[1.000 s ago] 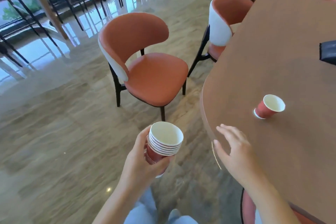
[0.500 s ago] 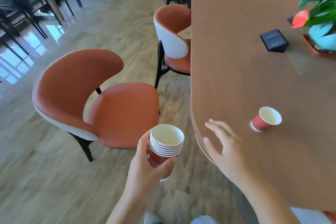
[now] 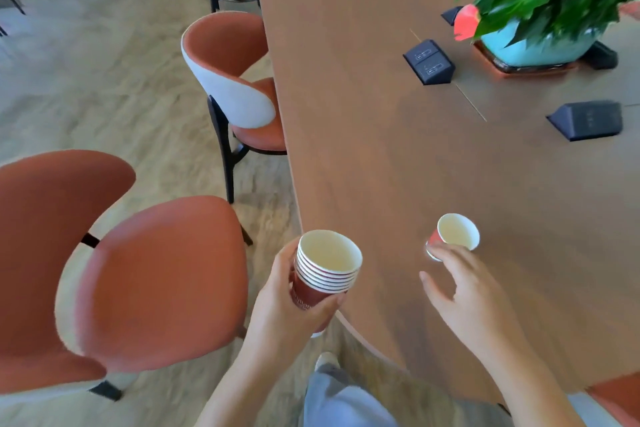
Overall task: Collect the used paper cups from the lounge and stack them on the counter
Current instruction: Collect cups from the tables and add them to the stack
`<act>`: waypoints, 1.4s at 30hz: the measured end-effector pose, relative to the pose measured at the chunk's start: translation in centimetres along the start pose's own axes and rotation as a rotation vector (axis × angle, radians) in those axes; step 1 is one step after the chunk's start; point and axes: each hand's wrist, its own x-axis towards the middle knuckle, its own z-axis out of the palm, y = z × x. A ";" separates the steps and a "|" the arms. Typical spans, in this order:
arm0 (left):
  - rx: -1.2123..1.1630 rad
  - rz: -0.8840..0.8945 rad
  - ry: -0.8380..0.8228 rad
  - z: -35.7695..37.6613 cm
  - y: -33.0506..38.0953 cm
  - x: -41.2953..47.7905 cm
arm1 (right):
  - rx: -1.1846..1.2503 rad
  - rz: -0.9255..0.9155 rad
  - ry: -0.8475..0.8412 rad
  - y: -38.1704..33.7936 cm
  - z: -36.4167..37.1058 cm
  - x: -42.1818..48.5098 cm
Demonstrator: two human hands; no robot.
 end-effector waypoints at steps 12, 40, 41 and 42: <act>0.128 0.023 -0.160 4.7 2.3 10.2 | 0.029 0.223 0.078 7.6 0.7 7.0; 0.169 -0.028 -0.165 7.1 1.1 13.8 | 0.043 0.310 -0.091 12.1 4.1 10.6; 0.171 -0.025 -0.163 7.1 1.1 13.8 | 0.056 0.303 -0.078 12.0 4.1 10.7; 0.174 -0.023 -0.164 7.2 1.1 13.8 | 0.074 0.295 -0.064 11.9 4.0 10.8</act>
